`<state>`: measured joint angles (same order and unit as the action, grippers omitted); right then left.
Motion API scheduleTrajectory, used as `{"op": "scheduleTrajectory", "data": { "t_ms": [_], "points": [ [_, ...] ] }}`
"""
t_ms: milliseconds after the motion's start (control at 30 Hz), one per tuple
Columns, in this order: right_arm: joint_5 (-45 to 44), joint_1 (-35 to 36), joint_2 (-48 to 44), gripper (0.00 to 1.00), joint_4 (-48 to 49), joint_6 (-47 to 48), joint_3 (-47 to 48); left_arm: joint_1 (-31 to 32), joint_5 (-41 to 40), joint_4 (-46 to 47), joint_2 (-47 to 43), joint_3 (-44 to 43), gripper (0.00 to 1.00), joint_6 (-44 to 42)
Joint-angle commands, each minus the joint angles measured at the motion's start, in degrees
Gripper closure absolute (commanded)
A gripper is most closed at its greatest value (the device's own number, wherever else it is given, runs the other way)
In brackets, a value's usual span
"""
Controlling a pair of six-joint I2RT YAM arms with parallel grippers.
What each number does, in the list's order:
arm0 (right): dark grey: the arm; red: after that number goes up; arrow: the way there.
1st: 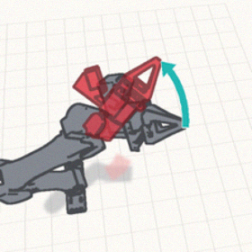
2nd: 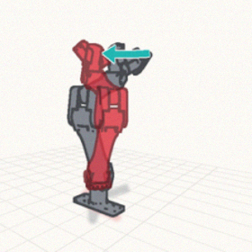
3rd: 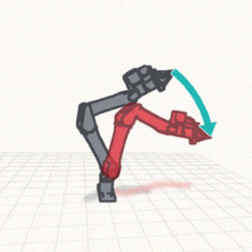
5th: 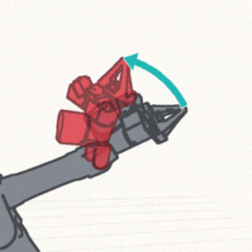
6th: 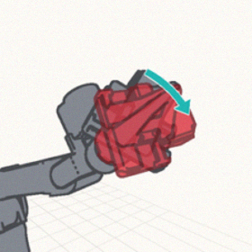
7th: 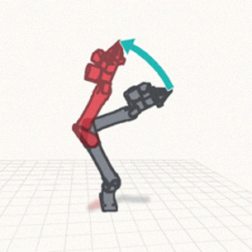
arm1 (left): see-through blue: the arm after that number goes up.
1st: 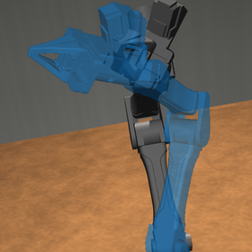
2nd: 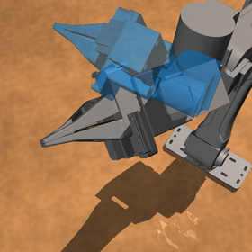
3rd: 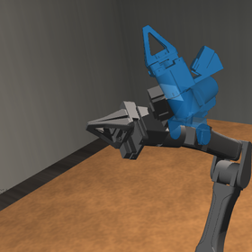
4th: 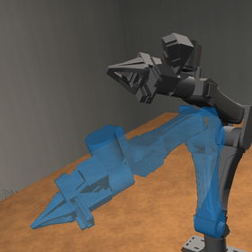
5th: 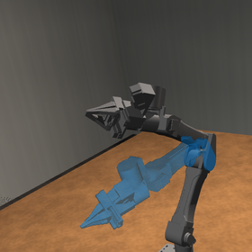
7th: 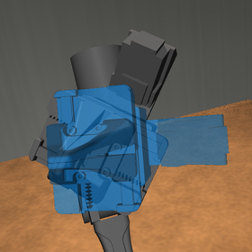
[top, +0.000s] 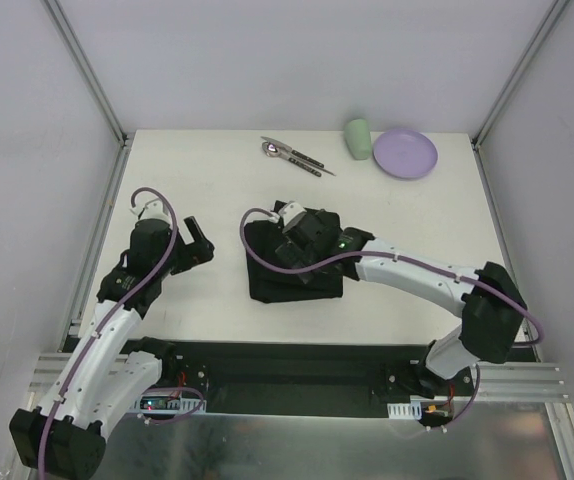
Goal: Set the dinner table for one person
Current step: Flatten out the napkin at the center of the board.
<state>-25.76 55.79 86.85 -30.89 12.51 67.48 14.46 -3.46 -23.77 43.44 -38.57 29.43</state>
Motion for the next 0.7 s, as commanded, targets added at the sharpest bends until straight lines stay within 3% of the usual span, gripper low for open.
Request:
{"op": "scheduleTrajectory", "data": {
  "t_ms": [0,267,667],
  "points": [
    [-1.75,3.00,3.58,0.04,5.14,5.67,6.59,-1.01,3.38,-2.33,-1.25,-0.45,0.01,0.01],
    [-0.78,10.29,11.58,0.04,6.64,7.88,12.23,-1.10,3.29,-2.60,0.86,-1.07,0.01,0.37],
    [0.19,13.20,15.19,0.04,10.59,5.68,8.81,-2.07,4.96,-3.48,1.21,-1.95,0.01,-0.95]
  ]
}}
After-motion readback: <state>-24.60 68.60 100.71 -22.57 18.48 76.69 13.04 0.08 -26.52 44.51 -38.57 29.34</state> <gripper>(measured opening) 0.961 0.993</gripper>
